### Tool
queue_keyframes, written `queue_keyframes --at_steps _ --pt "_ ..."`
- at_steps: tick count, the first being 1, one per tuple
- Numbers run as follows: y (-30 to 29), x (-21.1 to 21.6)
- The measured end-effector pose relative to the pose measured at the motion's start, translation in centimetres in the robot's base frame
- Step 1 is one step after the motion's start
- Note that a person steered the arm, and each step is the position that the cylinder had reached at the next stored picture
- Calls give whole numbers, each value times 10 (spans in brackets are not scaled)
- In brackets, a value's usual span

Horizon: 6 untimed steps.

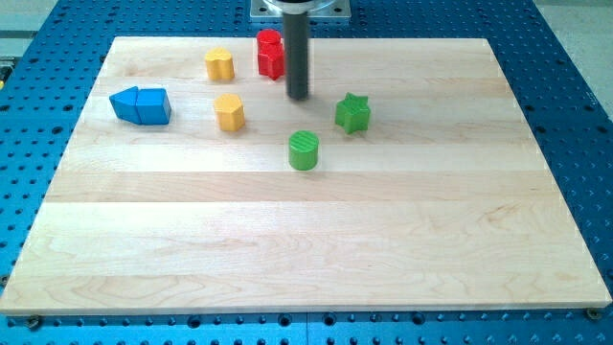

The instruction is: Move the green star close to the green circle

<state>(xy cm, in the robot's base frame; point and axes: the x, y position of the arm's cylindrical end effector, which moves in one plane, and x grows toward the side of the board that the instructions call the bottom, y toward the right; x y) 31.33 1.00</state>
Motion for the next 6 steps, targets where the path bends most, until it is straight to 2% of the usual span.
queue_keyframes --at_steps 1,3,5,6 --pt "47 1" --pt "47 73" --pt "106 160" --pt "153 175"
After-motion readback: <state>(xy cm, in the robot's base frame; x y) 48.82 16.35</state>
